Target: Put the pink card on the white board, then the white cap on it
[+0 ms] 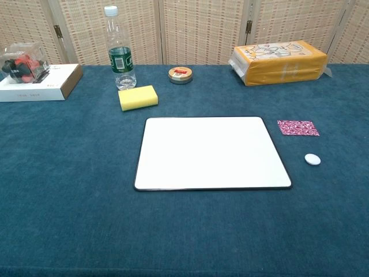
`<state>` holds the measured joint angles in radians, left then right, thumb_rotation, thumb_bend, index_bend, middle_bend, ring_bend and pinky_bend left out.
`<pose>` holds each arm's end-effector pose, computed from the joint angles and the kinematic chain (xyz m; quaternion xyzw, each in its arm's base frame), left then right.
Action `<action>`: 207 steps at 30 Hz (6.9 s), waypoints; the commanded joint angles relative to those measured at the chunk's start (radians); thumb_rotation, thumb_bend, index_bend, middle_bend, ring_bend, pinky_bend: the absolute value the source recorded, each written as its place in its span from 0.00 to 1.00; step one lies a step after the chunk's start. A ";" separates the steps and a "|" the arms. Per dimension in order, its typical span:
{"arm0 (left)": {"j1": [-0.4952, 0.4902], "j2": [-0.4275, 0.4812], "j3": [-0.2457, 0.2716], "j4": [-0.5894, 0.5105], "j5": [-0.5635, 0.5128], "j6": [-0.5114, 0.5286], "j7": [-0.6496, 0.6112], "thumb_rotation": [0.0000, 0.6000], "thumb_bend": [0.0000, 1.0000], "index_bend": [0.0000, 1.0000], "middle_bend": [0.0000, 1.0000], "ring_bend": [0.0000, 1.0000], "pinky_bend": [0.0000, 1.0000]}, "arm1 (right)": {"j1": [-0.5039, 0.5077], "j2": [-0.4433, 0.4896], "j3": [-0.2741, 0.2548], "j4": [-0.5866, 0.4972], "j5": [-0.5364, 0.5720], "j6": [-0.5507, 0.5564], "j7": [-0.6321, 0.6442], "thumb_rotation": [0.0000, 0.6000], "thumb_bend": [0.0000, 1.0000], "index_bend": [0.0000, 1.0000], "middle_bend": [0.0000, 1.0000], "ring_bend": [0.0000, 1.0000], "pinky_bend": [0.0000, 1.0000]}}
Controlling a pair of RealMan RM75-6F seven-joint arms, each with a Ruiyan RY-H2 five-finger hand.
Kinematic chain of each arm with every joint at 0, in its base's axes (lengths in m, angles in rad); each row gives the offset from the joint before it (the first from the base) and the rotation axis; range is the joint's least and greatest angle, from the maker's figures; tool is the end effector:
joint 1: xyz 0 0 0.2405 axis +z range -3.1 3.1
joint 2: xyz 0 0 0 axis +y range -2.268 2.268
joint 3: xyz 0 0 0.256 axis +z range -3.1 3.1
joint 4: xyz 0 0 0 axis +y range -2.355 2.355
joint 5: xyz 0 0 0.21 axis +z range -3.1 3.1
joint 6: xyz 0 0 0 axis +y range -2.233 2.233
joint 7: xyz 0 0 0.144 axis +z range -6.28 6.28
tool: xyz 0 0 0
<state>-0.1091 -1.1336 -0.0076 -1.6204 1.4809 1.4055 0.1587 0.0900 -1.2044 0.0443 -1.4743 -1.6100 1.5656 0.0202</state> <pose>-0.3140 0.1785 0.1383 -0.6439 -0.3762 -0.3168 0.5862 -0.3106 -0.1817 0.1473 0.6166 -0.3321 0.4221 0.5757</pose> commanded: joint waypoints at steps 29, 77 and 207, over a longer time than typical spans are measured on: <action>0.012 0.083 0.022 -0.004 0.126 0.093 -0.254 1.00 0.29 0.00 0.00 0.05 0.20 | 0.455 0.164 0.144 -0.086 0.475 -0.783 0.111 1.00 0.17 0.30 0.07 0.00 0.00; 0.013 0.112 0.029 0.043 0.142 0.108 -0.402 1.00 0.29 0.00 0.00 0.05 0.20 | 0.848 -0.273 -0.012 0.298 1.028 -0.900 -0.551 1.00 0.15 0.26 0.02 0.00 0.00; 0.020 0.102 0.009 0.033 0.102 0.101 -0.354 1.00 0.29 0.00 0.00 0.05 0.20 | 0.627 -0.024 -0.155 -0.174 0.520 -0.563 -0.419 1.00 0.15 0.37 0.11 0.00 0.00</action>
<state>-0.0887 -1.0320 0.0012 -1.5877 1.5827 1.5068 -0.1949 0.7287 -1.2159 -0.1120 -1.6647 -1.0792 1.0016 -0.4058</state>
